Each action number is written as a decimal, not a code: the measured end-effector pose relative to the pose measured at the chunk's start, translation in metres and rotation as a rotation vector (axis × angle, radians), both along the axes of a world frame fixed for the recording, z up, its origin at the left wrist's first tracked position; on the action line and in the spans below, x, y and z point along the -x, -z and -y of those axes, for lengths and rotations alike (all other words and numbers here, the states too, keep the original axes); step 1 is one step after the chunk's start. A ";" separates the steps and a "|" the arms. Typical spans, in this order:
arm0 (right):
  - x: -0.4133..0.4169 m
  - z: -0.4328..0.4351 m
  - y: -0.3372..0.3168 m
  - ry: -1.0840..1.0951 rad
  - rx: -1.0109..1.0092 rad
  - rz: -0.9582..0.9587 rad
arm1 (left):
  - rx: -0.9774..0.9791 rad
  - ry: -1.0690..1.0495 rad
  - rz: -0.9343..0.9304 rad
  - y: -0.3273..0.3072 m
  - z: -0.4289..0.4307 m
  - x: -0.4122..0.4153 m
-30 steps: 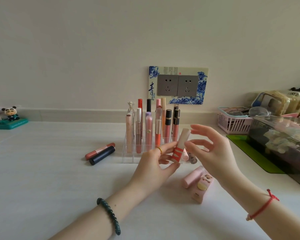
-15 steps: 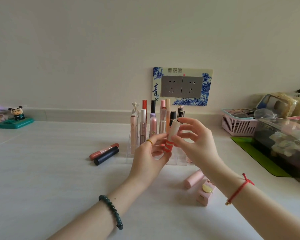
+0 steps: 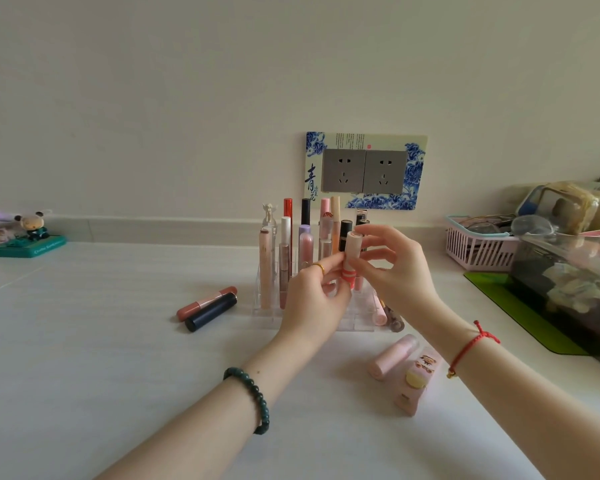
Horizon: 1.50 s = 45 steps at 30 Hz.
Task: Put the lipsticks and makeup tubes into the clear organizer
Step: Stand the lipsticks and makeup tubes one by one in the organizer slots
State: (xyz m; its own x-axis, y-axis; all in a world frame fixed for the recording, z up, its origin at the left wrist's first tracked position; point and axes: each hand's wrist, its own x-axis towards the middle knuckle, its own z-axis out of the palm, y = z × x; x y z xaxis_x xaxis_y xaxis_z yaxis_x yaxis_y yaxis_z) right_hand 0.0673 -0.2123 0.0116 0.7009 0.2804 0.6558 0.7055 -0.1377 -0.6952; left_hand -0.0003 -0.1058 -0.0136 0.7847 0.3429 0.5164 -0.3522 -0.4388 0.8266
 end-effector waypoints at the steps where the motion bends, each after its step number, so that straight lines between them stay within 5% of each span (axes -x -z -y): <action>1: -0.002 0.000 0.001 0.002 0.004 -0.002 | -0.019 -0.005 -0.010 0.001 0.001 -0.001; 45: -0.006 -0.012 0.019 0.125 0.087 -0.039 | -0.253 -0.056 -0.084 0.013 -0.002 0.009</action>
State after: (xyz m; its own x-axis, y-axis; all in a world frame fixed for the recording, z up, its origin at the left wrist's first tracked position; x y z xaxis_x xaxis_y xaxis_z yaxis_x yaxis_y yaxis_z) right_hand 0.0737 -0.2003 -0.0071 0.7585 0.2435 0.6044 0.6516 -0.2837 -0.7035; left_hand -0.0093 -0.1036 -0.0264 0.8117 0.2550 0.5254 -0.2569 -0.6520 0.7133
